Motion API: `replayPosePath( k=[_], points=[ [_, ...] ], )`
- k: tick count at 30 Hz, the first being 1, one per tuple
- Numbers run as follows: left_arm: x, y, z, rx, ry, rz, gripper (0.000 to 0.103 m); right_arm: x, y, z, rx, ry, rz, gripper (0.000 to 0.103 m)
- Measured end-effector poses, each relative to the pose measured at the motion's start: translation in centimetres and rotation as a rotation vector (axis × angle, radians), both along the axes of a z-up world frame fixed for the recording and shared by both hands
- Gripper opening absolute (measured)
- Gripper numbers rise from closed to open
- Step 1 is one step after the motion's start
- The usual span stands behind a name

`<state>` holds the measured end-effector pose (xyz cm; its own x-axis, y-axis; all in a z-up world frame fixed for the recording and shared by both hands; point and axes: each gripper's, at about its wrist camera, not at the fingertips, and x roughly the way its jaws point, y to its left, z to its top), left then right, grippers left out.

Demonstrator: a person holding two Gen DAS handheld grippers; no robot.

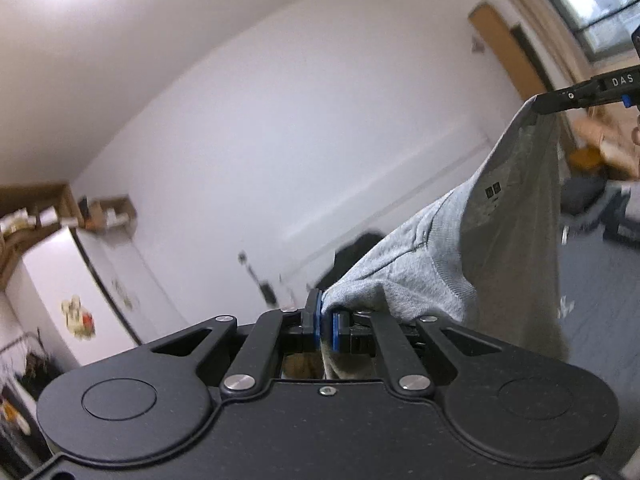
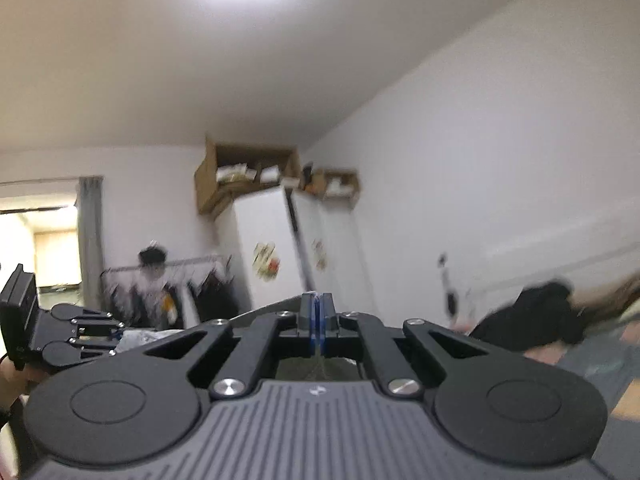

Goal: Fold clothes
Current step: 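Lift the grey shirt high with both grippers to shake it out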

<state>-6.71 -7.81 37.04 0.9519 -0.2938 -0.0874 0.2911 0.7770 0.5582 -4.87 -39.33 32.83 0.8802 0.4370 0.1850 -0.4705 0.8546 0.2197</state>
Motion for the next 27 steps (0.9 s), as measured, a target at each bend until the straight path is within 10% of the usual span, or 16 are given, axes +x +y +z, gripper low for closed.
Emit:
replayPosePath(
  k=[12,19,27],
  points=[
    [-6.5,-7.1,8.7,-0.089,-0.167,-0.152,0.006,-11.1,-1.7,11.8,-0.152,-0.192,-0.248,0.002],
    [-2.2,-10.7,5.7,-0.095,-0.069,-0.227,0.006,-10.5,-3.1,11.3,-0.171,-0.168,-0.331,0.002],
    [11.7,-20.3,-2.9,-0.034,0.139,-0.265,0.006,2.6,-8.4,5.9,-0.188,0.015,-0.468,0.002]
  ],
)
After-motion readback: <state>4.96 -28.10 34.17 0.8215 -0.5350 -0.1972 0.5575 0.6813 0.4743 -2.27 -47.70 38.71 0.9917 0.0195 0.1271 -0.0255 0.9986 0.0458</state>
